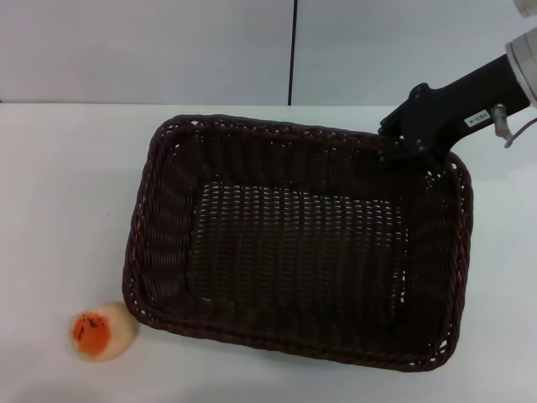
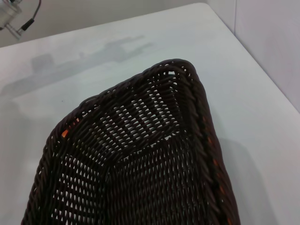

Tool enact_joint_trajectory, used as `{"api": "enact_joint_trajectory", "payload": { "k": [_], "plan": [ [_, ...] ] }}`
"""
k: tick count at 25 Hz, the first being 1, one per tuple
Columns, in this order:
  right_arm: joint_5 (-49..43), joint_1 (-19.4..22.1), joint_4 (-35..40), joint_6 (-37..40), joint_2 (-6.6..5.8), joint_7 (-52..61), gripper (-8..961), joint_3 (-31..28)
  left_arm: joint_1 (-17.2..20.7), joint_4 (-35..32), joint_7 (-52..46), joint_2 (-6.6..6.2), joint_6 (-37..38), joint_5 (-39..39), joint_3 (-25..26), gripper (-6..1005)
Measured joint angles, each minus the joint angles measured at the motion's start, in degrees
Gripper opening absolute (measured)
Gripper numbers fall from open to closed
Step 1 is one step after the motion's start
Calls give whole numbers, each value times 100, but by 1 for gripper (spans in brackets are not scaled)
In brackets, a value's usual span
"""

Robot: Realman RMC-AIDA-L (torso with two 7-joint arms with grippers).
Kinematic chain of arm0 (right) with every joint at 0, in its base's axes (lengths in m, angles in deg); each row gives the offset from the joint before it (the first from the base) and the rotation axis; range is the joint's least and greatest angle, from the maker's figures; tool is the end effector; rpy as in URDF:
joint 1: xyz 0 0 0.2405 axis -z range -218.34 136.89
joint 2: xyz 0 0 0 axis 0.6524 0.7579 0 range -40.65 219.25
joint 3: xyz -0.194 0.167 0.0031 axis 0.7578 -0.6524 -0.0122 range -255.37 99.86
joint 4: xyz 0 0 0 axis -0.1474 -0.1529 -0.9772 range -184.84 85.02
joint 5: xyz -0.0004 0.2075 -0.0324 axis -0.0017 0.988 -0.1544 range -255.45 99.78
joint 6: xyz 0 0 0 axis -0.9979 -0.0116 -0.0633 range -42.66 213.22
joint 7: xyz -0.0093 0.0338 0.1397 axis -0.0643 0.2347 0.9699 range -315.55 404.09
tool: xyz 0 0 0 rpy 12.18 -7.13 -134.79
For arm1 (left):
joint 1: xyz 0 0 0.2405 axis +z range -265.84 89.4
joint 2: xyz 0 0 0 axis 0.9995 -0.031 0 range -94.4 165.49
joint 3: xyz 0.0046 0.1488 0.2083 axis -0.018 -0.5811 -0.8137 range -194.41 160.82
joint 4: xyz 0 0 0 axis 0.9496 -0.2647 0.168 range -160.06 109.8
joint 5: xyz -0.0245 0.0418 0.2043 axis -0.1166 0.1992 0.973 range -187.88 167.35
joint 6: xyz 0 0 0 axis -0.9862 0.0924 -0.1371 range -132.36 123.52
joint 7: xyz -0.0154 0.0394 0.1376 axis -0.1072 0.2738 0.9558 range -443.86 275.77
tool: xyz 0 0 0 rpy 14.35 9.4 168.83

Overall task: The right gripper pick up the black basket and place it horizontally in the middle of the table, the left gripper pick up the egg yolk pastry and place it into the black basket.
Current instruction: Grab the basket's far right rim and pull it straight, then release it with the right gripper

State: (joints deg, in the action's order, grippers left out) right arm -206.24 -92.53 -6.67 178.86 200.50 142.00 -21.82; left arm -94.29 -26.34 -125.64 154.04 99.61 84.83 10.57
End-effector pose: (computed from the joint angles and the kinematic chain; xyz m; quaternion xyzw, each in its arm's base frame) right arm 0.1586 0.4010 0.0238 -0.9951 0.0969 0.0069 0.0158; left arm -0.3902 0.1697 0.0842 -0.4673 -0.2542 -0.5100 0.6760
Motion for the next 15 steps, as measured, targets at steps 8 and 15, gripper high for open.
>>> {"api": "enact_joint_trajectory", "payload": {
  "k": [8, 15],
  "plan": [
    [225, 287, 35, 117, -21, -736, 182, -513, 1, 36, 7, -2, -42, 6, -21, 514],
    [954, 689, 40, 660, -177, -1447, 181, -848, 20, 119, 3, 2, 203, 10, -232, 514]
  ]
}}
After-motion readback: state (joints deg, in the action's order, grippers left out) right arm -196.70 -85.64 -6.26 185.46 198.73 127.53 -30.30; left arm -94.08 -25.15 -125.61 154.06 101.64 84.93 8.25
